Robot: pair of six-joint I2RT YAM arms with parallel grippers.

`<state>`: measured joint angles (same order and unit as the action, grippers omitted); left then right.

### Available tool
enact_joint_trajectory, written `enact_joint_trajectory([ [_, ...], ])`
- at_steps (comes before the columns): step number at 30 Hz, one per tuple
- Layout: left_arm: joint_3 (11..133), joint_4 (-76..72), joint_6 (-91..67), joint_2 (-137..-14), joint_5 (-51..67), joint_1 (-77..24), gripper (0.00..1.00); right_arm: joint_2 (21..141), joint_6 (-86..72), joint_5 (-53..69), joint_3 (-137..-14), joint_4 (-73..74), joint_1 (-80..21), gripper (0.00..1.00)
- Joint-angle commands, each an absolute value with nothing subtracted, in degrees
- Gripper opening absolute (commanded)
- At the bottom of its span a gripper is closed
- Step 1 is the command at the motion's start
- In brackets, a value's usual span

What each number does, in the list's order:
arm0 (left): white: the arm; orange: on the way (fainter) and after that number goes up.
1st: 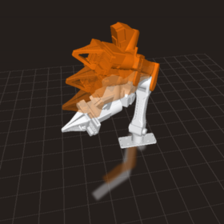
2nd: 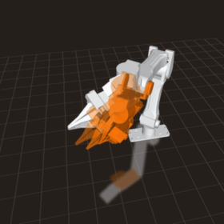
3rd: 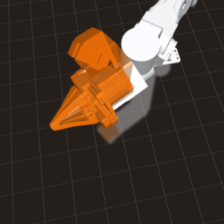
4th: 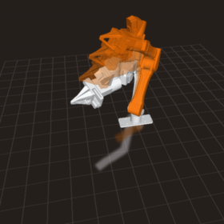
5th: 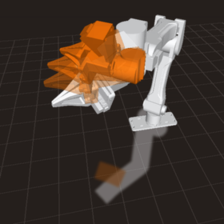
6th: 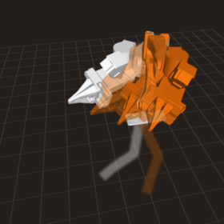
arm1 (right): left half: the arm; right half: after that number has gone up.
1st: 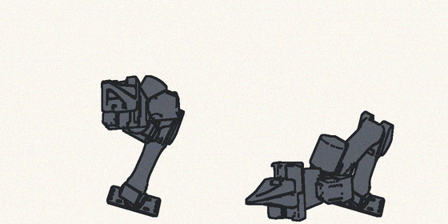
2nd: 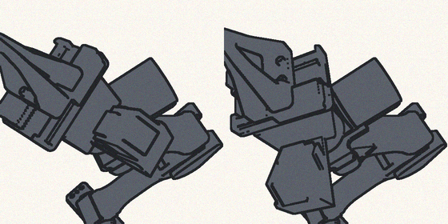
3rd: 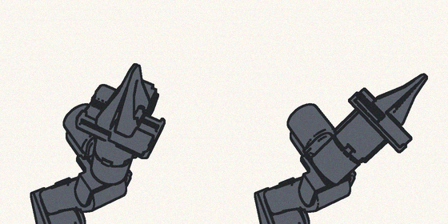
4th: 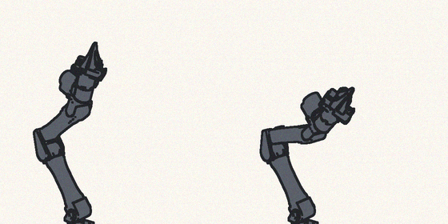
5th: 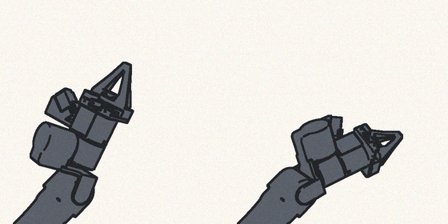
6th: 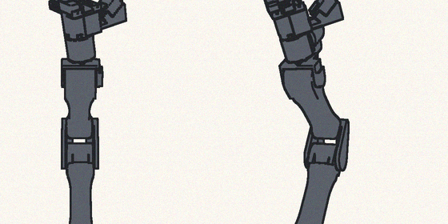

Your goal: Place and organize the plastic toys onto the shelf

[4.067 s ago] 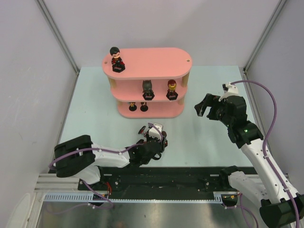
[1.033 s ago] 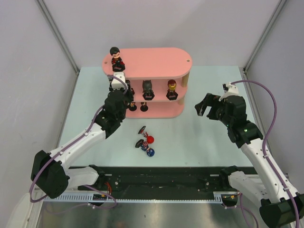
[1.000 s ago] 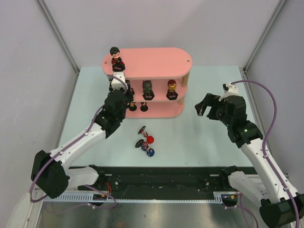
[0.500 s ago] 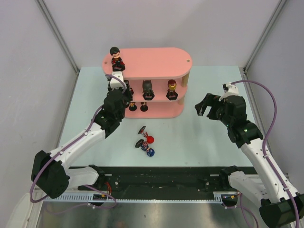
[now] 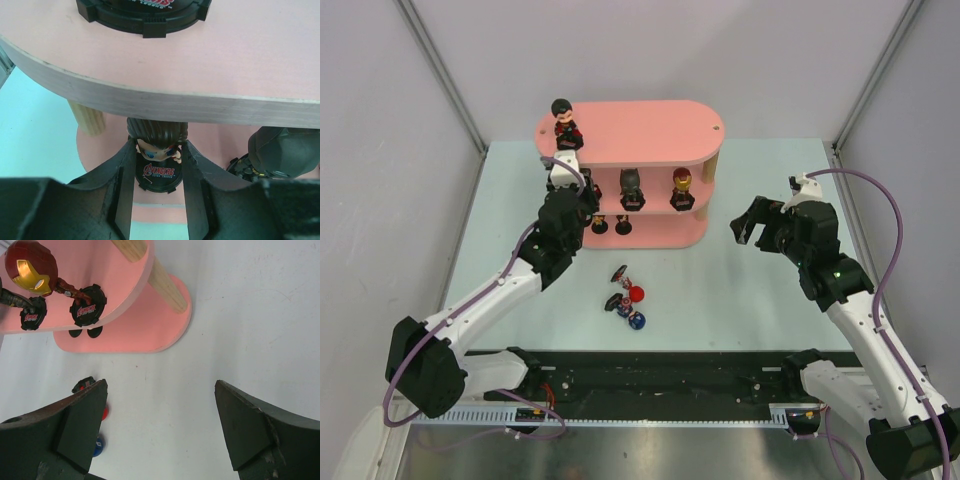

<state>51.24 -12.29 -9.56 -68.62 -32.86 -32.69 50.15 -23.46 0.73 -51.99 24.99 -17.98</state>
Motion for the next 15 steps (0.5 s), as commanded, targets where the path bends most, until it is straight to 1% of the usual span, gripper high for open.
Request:
enact_joint_trajectory([
  [1, 51.33, -13.89, -10.55, -68.11, -33.49, -32.08, 0.42, 50.10, -22.94, 0.88, -52.82, 23.82, -17.75, 0.94],
  [15, 49.31, -15.03, -11.07, -67.85, -33.93, -31.99, 0.42, 50.10, -22.85, 0.88, -52.91, 23.82, -17.75, 0.93],
])
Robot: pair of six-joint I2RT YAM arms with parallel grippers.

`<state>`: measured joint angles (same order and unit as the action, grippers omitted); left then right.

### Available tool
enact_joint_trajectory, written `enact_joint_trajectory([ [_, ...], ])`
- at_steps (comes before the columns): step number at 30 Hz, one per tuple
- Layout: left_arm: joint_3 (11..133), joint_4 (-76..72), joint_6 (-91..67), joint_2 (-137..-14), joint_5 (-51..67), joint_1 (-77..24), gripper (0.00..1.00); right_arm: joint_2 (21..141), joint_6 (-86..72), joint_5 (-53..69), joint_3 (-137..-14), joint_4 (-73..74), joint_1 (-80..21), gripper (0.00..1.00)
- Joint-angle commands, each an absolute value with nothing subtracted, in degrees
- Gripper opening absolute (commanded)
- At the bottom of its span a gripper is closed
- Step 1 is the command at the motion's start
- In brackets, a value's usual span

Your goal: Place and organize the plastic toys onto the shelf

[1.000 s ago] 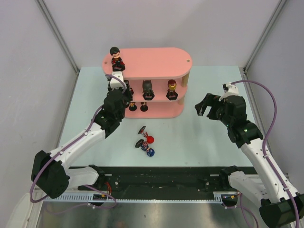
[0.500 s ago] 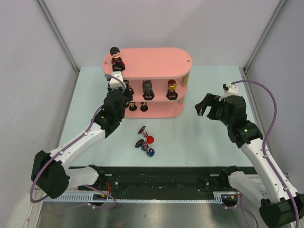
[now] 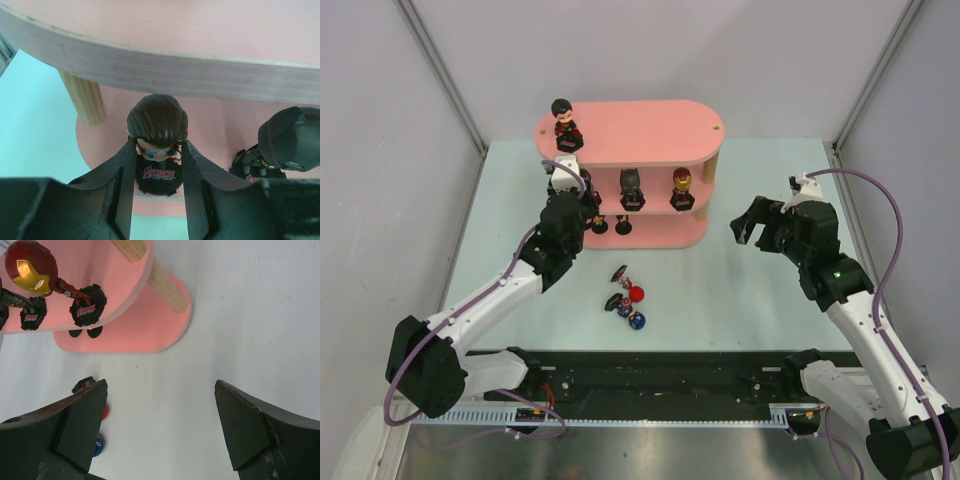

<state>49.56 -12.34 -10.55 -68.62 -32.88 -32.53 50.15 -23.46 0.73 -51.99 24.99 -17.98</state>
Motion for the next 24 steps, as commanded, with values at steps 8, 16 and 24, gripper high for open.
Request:
enact_joint_trajectory([
  [8, 48.87, -15.29, -11.25, -68.20, -33.75, -32.08, 0.44, 50.01, -22.85, 0.88, -52.91, 23.82, -17.84, 0.93],
  [16, 48.43, -15.64, -11.34, -68.64, -33.75, -32.08, 0.49, 50.01, -22.85, 0.97, -52.82, 23.82, -17.84, 0.93],
  [24, 48.51, -15.73, -11.16, -68.73, -34.28, -31.99, 0.61, 50.10, -22.85, 0.88, -52.82, 23.91, -17.84, 0.93],
])
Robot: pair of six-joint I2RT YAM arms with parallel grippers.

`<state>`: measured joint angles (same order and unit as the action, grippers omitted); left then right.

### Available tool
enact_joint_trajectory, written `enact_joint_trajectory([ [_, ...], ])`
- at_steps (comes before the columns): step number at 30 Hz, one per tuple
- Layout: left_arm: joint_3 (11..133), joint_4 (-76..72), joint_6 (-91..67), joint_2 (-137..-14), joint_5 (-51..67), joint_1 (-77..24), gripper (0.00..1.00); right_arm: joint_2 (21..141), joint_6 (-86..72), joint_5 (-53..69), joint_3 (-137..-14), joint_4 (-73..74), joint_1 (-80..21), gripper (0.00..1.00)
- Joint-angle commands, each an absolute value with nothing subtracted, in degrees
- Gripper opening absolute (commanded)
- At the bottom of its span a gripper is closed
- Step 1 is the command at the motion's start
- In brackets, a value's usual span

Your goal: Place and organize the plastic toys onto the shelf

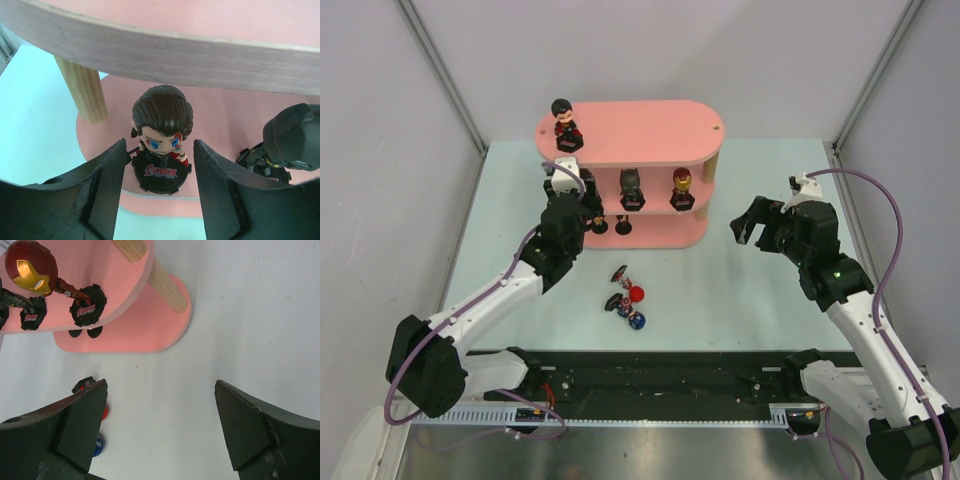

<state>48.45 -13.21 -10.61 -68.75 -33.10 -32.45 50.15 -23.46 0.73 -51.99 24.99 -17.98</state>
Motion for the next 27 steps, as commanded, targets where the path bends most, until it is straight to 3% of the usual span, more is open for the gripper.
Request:
enact_joint_trajectory([
  [1, 48.52, -15.91, -11.16, -68.64, -34.36, -32.08, 0.62, 50.10, -22.85, 0.97, -52.82, 23.91, -17.75, 0.93],
  [13, 48.96, -15.82, -10.81, -67.42, -35.07, -32.08, 0.76, 50.18, -22.85, 1.23, -52.82, 23.73, -17.75, 0.94],
  [27, 48.08, -9.59, -12.04, -55.74, -34.80, -32.08, 0.91, 50.10, -23.03, 1.32, -52.91, 23.55, -17.75, 0.93],
])
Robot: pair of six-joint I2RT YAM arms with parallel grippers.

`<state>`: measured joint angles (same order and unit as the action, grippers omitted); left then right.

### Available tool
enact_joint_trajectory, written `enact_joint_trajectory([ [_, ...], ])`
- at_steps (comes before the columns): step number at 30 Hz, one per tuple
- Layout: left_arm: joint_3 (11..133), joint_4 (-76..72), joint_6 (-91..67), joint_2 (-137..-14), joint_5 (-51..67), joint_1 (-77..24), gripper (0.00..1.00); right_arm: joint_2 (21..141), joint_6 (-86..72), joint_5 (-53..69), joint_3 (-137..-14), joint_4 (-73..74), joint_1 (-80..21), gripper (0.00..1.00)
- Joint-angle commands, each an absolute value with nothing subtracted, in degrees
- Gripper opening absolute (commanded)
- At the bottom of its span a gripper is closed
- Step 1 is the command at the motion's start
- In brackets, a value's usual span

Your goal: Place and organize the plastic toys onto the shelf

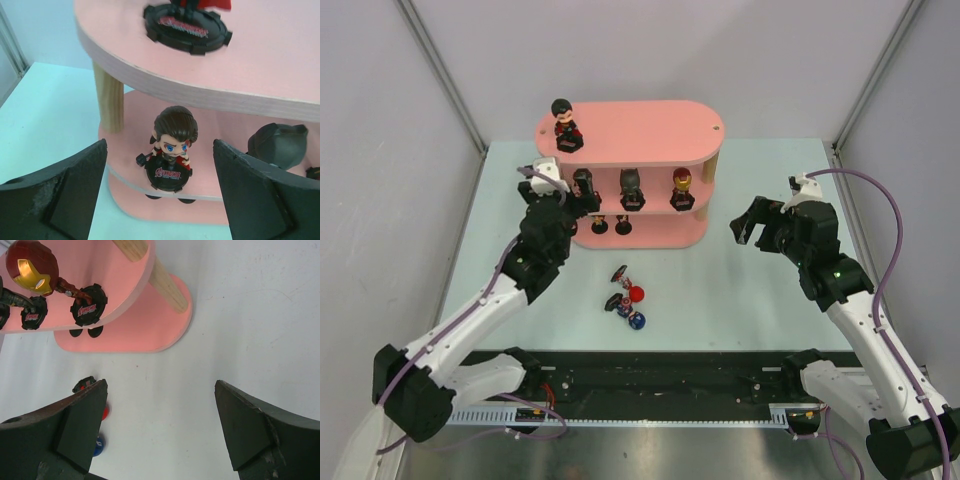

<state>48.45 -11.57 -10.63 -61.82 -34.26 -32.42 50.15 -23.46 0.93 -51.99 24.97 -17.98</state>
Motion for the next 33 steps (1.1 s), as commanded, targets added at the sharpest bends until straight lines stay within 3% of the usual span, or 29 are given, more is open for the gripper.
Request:
enact_joint_trajectory([
  [1, 47.64, -8.88, -12.74, -54.42, -34.72, -32.08, 0.92, 50.10, -23.03, 1.32, -52.91, 23.64, -17.84, 0.94],
  [14, 40.00, 16.33, -25.04, -32.88, -29.62, -32.17, 0.96, 50.98, -24.08, 2.28, -49.31, 20.40, -20.12, 0.93],
  [21, 35.43, 19.51, -28.47, -28.74, -25.75, -32.60, 0.97, 53.43, -25.22, -5.44, -43.95, 15.30, -32.68, 0.93],
  [33, 36.21, 17.58, -27.77, -30.76, -25.23, -32.61, 1.00, 65.73, -29.97, -5.71, -37.27, -2.19, -53.77, 0.92],
])
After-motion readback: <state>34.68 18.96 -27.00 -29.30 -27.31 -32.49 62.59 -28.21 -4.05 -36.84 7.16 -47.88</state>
